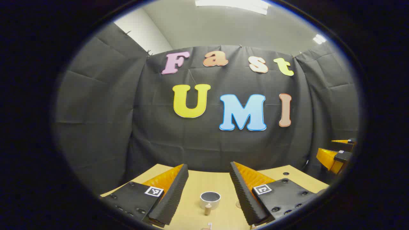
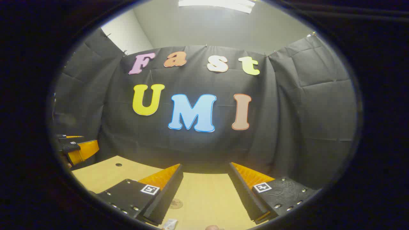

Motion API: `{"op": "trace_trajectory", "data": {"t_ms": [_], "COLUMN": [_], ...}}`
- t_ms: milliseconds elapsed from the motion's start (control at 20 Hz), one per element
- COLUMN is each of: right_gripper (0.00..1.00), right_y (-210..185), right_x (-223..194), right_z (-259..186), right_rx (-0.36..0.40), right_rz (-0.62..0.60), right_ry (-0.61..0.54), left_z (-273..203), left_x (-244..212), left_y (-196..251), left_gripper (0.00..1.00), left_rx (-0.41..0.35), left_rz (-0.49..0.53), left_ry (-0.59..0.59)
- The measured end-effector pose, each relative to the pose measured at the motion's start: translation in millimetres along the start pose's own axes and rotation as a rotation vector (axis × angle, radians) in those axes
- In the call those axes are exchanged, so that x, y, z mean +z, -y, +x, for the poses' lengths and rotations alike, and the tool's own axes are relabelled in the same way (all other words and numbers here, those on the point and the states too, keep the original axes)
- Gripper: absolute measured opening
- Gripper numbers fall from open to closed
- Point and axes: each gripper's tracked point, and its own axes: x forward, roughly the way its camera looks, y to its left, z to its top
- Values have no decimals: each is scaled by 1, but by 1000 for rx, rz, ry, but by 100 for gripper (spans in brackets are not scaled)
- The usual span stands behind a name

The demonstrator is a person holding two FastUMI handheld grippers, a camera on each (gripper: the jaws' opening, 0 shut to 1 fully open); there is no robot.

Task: Put the toothbrush and toothpaste on the desktop into the cup, then pick up the cup and place it on the coaster on the desktop.

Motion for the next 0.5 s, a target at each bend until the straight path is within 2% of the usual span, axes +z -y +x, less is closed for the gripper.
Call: {"op": "trace_trajectory", "data": {"t_ms": [350,400,450,500], "right_gripper": [87,91,91,91], "right_y": [-17,-17,-18,-18], "right_x": [-4,-4,-5,-4], "right_z": [5,6,6,7], "right_rx": [22,22,22,22], "right_rz": [-9,-13,-15,-14], "right_ry": [-4,-5,-6,-6], "left_z": [8,9,10,11], "left_x": [-15,-17,-17,-18], "left_y": [-11,-12,-12,-12], "left_gripper": [95,87,87,95], "left_rx": [8,9,8,8], "left_rz": [-6,-8,-12,-16], "left_ry": [-35,-40,-42,-44]}}
